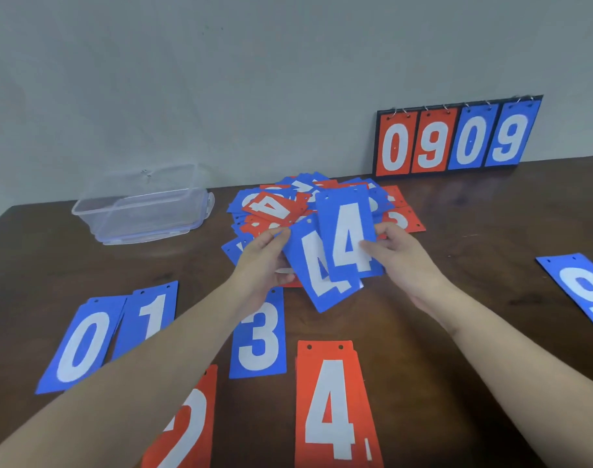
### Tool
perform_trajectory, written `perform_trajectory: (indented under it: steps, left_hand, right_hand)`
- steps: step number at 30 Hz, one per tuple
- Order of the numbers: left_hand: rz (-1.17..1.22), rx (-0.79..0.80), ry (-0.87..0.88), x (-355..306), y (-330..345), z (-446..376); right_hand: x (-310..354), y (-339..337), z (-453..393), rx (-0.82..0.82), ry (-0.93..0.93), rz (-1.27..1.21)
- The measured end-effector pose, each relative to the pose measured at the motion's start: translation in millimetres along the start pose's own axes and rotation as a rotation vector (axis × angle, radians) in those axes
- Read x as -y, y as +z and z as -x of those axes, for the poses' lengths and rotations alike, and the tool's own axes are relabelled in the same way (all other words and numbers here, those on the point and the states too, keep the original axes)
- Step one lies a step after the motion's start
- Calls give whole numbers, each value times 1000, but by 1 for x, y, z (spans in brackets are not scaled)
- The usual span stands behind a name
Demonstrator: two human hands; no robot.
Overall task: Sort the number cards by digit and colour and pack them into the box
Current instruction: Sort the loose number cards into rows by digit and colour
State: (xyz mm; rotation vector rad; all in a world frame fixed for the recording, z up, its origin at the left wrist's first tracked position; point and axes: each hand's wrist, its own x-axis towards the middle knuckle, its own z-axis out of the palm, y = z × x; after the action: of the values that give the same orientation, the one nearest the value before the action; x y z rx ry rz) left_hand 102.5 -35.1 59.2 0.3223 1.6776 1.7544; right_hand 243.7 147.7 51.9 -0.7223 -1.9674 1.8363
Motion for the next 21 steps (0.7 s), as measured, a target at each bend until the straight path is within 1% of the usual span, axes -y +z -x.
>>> perform_trajectory:
  steps: [3, 7, 9, 13, 16, 18, 21]
  left_hand:
    - [-32, 24, 24, -2, 8, 9]
    - [-37, 28, 67, -6, 14, 18]
    - [-68, 30, 74, -6, 13, 20]
    - [-52, 60, 78, -5, 14, 25]
    - [-160, 38, 117, -3, 15, 26]
    - [-235, 22, 132, -1, 15, 24]
    - [-249, 2, 120, -3, 14, 24]
  right_hand:
    - [2, 8, 8, 52, 13, 109]
    - [-3, 14, 16, 66, 3, 336]
    - [-4, 15, 20, 62, 1, 397]
    - [-4, 15, 22, 47, 14, 413]
    - [-5, 15, 22, 57, 13, 467]
    - [-5, 14, 24, 96, 30, 467]
    - [0, 11, 27, 125, 31, 440]
